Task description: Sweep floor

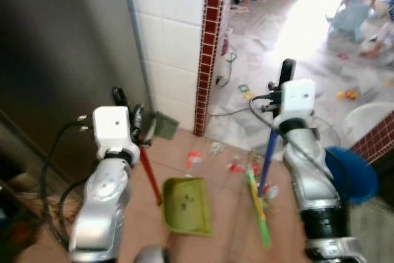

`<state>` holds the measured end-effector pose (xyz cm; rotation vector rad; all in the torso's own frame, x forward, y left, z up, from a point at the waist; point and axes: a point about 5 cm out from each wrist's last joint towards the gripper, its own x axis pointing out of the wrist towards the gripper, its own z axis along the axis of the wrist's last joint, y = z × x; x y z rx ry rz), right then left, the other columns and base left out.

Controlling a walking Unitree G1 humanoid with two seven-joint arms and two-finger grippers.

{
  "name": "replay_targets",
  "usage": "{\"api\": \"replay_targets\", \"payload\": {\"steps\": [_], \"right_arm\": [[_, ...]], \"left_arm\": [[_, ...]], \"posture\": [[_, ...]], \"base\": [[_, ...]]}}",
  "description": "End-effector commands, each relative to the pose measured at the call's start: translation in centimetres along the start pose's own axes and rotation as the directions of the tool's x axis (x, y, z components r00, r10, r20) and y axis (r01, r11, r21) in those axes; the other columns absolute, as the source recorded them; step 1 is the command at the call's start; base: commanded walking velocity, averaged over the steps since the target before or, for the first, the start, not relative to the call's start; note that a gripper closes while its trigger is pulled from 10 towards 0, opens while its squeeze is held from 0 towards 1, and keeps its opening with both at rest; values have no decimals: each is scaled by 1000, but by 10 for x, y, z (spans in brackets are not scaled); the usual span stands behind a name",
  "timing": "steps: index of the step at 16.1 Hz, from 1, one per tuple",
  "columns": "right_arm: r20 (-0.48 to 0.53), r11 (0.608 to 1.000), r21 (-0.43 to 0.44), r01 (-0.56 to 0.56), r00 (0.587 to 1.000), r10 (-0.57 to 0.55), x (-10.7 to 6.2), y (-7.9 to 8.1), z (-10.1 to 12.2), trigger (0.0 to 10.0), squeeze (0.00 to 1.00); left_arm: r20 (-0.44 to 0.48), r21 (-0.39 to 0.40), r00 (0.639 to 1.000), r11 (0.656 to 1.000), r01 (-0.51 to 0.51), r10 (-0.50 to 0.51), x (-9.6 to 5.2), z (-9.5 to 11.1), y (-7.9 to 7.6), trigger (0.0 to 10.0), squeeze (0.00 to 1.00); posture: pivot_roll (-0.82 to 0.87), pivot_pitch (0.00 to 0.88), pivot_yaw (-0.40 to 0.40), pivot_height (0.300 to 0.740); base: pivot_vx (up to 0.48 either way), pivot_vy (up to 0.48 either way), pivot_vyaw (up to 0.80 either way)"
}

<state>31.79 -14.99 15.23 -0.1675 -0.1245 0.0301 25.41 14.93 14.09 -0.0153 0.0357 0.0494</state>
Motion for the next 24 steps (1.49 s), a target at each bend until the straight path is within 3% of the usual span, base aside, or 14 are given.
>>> {"api": "replay_targets", "payload": {"steps": [1,10,18,24], "right_arm": [[64,1000,31,3,998,-5,2,-3,14,10000,0],[65,999,37,3,998,-5,3,-2,14,10000,0],[65,999,41,4,998,-6,4,-2,15,10000,0],[70,998,68,-4,998,0,6,-2,18,10000,0]], "left_arm": [[64,17,998,1000,-5,4,0,14,-1,10000,0],[81,38,997,999,-19,16,4,17,1,10000,0],[71,82,996,995,-57,51,13,12,-1,10000,0],[109,123,994,991,-45,31,40,3,-15,10000,0]], "posture": [[-9,46,-25,740],[-13,46,-25,740],[-16,54,-28,740],[-58,60,-20,740]], "base": [[428,0,0],[303,372,0],[0,0,0],[0,0,0]]}}
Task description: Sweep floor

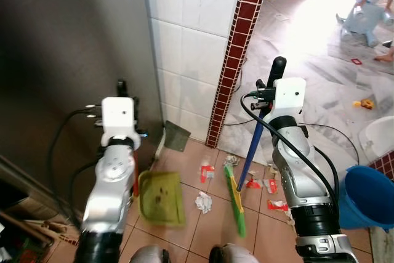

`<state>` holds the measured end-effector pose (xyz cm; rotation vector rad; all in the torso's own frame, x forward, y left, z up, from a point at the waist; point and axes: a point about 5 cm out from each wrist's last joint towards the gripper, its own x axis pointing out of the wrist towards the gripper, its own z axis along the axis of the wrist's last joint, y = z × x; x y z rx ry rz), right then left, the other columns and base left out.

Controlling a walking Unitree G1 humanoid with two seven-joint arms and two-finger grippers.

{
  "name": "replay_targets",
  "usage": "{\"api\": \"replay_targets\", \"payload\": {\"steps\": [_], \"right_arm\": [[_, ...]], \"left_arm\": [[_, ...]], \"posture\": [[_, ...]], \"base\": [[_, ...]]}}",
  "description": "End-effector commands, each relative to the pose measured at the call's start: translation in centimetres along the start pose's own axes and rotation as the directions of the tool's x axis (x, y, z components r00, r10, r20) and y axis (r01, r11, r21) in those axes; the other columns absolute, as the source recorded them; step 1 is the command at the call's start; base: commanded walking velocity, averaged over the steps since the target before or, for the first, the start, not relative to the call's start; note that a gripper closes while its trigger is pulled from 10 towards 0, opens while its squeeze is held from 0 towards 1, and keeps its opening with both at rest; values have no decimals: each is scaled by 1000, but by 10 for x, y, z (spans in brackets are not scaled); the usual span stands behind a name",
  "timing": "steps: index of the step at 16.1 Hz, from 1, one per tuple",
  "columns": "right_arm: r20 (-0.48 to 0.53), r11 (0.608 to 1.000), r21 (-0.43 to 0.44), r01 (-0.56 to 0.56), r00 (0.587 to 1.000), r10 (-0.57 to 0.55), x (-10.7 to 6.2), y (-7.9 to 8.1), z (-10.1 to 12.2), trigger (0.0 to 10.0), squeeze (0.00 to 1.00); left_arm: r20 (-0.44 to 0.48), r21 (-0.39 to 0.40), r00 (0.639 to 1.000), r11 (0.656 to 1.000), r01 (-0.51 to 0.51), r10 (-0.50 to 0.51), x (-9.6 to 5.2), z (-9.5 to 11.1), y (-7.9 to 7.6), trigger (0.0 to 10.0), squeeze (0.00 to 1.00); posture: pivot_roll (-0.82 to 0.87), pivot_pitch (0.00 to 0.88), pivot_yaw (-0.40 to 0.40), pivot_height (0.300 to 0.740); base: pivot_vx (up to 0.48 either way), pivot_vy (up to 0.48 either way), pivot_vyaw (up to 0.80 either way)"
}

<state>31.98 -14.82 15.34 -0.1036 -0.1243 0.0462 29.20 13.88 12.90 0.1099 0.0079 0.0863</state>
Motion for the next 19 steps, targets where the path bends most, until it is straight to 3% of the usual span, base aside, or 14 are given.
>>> {"api": "replay_targets", "payload": {"steps": [1,3,5,9,12,15,17,19], "right_arm": [[67,1000,13,8,998,-9,4,-3,18,10000,0],[37,998,61,27,999,-29,4,-5,15,10000,0],[42,998,53,23,999,-25,3,-5,18,10000,0],[35,999,42,27,999,-29,3,-8,19,10000,0],[19,999,47,24,1000,-25,2,-6,18,10000,0],[-45,986,168,20,999,-13,1,1,12,10000,0],[-107,934,358,-7,993,48,2,11,9,10000,0],[-100,921,388,-21,993,65,2,11,13,10000,0]], "left_arm": [[84,2,996,1000,9,-9,7,14,-6,10000,0],[70,14,997,1000,21,-22,20,10,-18,10000,0],[23,42,999,998,41,-42,26,2,-30,10000,0],[-47,88,995,992,93,-89,30,-18,-52,10000,0],[-47,42,995,995,93,-91,33,-25,-62,10000,0],[-20,33,996,995,91,-91,37,-25,-71,10000,0],[-49,3,995,997,84,-83,37,-33,-76,10000,0],[-52,-6,995,996,90,-90,37,-34,-77,10000,0]], "posture": [[-66,63,-19,740],[-96,76,-21,740],[-115,79,-22,740],[-141,85,-28,740],[-150,90,-35,740],[-159,88,-38,740],[-172,84,-34,740],[-174,82,-32,740]], "base": [[0,0,0],[0,0,0],[0,0,0],[0,0,0],[0,0,0],[0,0,0],[0,0,0],[0,0,0]]}}
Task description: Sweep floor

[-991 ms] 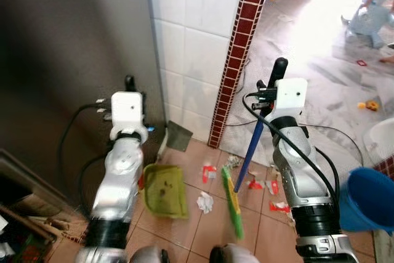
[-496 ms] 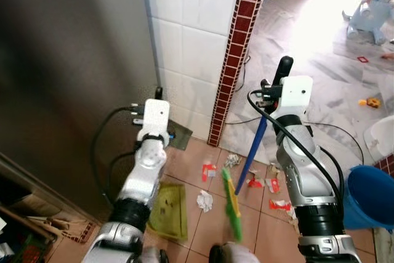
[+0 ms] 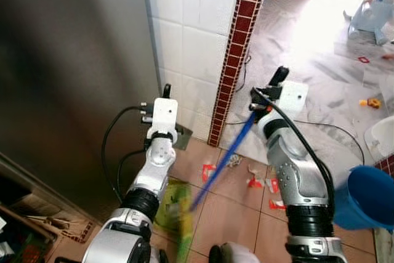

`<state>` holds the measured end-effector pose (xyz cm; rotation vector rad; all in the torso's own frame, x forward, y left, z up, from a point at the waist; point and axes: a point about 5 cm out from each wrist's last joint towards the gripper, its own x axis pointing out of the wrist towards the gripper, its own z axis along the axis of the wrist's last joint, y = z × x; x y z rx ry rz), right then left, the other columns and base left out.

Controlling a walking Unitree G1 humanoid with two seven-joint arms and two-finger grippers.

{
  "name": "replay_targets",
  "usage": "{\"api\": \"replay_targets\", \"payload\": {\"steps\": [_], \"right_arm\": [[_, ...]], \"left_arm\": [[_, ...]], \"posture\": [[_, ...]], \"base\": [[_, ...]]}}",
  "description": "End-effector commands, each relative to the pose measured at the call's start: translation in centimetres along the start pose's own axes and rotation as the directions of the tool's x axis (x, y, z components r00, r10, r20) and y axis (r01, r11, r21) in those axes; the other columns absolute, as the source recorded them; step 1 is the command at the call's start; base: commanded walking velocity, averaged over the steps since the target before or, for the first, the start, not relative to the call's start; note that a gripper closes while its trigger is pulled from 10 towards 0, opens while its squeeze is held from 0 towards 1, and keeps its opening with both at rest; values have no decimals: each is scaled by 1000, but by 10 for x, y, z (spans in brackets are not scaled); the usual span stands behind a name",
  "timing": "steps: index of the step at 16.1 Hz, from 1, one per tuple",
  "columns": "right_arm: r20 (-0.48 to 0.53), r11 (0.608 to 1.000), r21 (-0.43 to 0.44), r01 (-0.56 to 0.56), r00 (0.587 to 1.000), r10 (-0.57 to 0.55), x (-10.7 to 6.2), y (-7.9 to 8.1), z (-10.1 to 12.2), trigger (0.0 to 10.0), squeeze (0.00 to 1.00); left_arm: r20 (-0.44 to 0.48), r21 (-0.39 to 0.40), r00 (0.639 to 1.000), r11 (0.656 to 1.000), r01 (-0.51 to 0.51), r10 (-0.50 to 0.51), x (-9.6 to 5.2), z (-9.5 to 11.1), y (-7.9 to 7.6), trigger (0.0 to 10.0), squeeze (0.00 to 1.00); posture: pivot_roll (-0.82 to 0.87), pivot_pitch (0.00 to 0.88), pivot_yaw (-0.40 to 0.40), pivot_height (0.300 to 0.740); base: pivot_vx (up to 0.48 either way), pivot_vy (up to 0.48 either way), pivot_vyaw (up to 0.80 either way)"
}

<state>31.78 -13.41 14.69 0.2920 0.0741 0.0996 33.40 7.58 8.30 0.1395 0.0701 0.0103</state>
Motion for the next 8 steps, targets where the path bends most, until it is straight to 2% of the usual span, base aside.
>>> {"api": "replay_targets", "payload": {"steps": [1,2,5,7,8], "right_arm": [[80,999,16,-49,996,47,2,8,26,10000,0],[89,997,18,-70,994,68,3,12,31,10000,0],[159,972,1,-235,960,232,11,36,70,10000,0],[226,952,-78,-297,925,307,11,46,91,10000,0],[287,932,-196,-305,891,351,8,50,108,10000,0]], "left_arm": [[9,-47,1000,999,21,-20,2,4,-8,10000,0],[6,-48,1000,999,24,-24,2,3,-9,10000,0],[0,-68,999,997,38,-38,4,1,-10,10000,0],[-5,-92,999,995,46,-46,5,1,-9,10000,0],[5,-119,996,989,85,-85,6,4,-11,10000,0]], "posture": [[-174,80,-31,740],[-174,78,-30,740],[-173,64,-28,740],[-172,58,-25,740],[-168,51,-20,740]], "base": [[0,0,0],[0,0,0],[0,0,0],[0,0,0],[0,0,0]]}}
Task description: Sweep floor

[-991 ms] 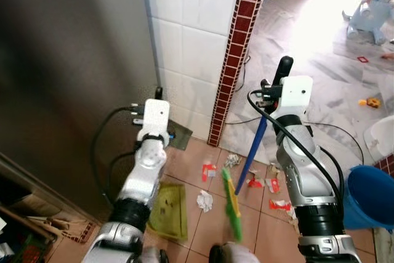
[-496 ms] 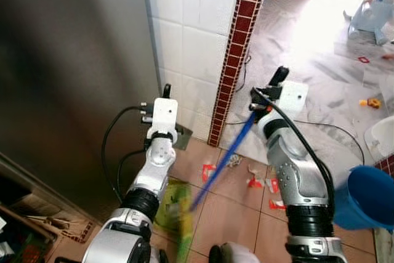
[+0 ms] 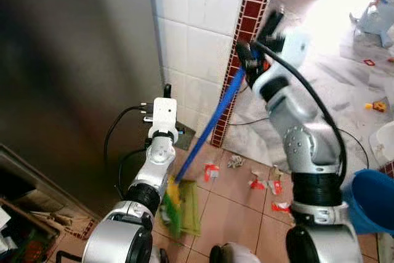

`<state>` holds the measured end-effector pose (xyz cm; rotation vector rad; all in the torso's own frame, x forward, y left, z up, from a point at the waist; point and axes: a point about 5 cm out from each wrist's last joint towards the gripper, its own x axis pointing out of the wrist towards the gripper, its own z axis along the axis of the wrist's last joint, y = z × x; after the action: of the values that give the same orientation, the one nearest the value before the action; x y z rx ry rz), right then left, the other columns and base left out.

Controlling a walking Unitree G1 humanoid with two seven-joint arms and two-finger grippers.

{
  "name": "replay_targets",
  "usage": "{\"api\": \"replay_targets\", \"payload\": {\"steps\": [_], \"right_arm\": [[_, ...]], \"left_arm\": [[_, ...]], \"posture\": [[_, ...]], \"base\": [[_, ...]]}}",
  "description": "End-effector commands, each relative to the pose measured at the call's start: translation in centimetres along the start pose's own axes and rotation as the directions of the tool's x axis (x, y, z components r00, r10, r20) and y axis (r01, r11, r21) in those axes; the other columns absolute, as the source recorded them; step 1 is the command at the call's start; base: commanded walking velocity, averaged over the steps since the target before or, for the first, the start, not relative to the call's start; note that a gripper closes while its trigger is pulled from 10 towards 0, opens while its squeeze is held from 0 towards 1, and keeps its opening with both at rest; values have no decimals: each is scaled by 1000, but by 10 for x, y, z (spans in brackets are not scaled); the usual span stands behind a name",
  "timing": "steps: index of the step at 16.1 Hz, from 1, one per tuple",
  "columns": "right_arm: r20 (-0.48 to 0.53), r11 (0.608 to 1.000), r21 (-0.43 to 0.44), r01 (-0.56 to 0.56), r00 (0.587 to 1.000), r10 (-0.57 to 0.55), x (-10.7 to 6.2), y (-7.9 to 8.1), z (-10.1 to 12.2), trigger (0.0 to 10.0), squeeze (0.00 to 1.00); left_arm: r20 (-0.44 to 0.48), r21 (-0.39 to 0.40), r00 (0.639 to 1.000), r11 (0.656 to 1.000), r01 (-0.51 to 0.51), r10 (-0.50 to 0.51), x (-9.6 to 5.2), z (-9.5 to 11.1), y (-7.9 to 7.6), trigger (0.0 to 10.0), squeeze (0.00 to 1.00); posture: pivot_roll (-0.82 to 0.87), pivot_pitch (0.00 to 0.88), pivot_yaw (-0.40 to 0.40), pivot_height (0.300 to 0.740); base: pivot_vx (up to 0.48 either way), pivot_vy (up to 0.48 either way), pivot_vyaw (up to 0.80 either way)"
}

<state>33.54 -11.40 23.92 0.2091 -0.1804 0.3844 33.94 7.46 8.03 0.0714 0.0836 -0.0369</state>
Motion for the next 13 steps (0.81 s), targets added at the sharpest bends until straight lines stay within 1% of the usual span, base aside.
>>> {"api": "replay_targets", "payload": {"steps": [1,3,4,5,6,7,8,9,10,12,13], "right_arm": [[138,995,-99,-23,990,37,2,4,32,10000,0],[175,984,-180,11,984,21,0,-3,40,10000,0],[175,979,-203,34,985,2,-1,-8,39,10000,0],[177,975,-217,45,984,-6,-2,-9,39,10000,0],[174,966,-245,79,984,-36,-5,-13,34,10000,0],[172,948,-294,124,982,-75,-9,-18,28,10000,0],[167,937,-315,152,981,-102,-11,-21,22,10000,0],[166,931,-324,169,979,-120,-13,-22,18,10000,0],[150,900,-377,218,973,-174,-18,-28,5,10000,0],[120,887,-360,289,957,-263,-25,-38,-14,10000,0],[116,884,-363,297,955,-273,-26,-39,-17,10000,0]], "left_arm": [[13,-54,999,997,46,-46,2,6,-11,10000,0],[35,-35,997,997,63,-62,4,12,-10,10000,0],[52,-33,997,998,62,-60,4,16,-5,10000,0],[59,-29,997,998,58,-56,5,18,-3,10000,0],[87,-17,995,999,47,-45,4,23,6,10000,0],[122,-14,992,999,42,-40,1,30,18,10000,0],[146,-15,989,999,38,-36,-4,35,26,10000,0],[158,-17,987,999,37,-34,-8,38,32,10000,0],[169,-26,985,999,30,-25,-18,40,40,10000,0],[179,-63,983,997,43,-31,-33,42,47,10000,0],[175,-68,984,997,42,-29,-35,42,48,10000,0]], "posture": [[-165,49,-17,740],[-154,49,-15,740],[-145,51,-13,740],[-140,51,-14,740],[-130,56,-9,740],[-117,55,-7,740],[-102,51,-6,740],[-85,46,1,740],[-74,37,13,740],[-69,12,39,740],[-70,10,41,740]], "base": [[0,0,0],[0,0,0],[0,0,0],[0,0,0],[0,0,0],[0,0,0],[0,0,0],[0,0,0],[0,0,0],[0,0,0],[0,0,0]]}}
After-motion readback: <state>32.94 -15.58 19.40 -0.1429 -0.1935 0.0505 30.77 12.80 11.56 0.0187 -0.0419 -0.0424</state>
